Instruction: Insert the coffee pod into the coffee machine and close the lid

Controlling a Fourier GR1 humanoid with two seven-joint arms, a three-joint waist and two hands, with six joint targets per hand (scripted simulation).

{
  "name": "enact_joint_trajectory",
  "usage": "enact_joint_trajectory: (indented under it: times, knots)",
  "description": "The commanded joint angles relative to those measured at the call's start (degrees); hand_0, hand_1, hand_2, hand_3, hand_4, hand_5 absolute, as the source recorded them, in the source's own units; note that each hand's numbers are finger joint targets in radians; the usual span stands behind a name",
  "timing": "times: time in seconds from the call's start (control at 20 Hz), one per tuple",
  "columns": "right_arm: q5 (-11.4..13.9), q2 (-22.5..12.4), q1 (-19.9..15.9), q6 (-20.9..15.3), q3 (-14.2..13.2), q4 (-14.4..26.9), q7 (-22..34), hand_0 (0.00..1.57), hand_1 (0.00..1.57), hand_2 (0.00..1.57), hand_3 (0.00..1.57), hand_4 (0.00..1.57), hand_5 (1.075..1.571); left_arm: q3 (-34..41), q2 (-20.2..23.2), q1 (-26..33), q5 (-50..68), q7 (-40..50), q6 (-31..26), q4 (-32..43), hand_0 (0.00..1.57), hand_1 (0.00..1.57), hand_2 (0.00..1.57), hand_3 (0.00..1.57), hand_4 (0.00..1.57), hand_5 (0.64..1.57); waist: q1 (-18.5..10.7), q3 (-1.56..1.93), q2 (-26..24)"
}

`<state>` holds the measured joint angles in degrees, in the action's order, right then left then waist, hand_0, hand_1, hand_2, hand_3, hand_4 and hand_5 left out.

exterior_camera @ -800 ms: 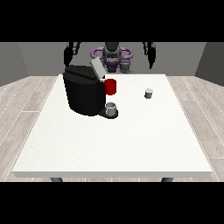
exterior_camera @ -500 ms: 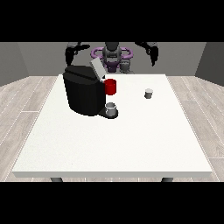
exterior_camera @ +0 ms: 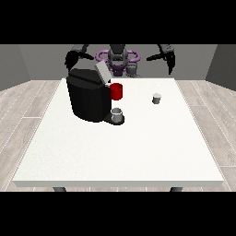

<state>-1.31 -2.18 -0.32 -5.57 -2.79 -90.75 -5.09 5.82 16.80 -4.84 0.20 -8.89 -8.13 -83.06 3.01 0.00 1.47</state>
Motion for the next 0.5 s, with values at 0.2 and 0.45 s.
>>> enact_joint_trajectory:
  times: [0.2, 0.45]
  knots:
    - [0.09, 2.08, -4.38, -1.38, 2.64, -1.61, 0.79, 0.00, 0.00, 0.00, 0.00, 0.17, 1.571, 5.29, 5.70, -10.25, 0.88, 2.21, -4.04, 13.54, 0.00, 0.00, 0.00, 0.00, 0.00, 1.571, 3.88, -0.03, 5.39]
    - [1.10, 2.10, -0.43, -0.18, 4.22, 0.12, -5.03, 0.00, 0.00, 0.00, 0.00, 0.23, 1.571, 5.56, 7.10, -12.38, -2.49, 1.09, -3.59, 20.82, 0.00, 0.00, 0.00, 0.00, 0.00, 1.571, 5.34, -0.01, 6.55]
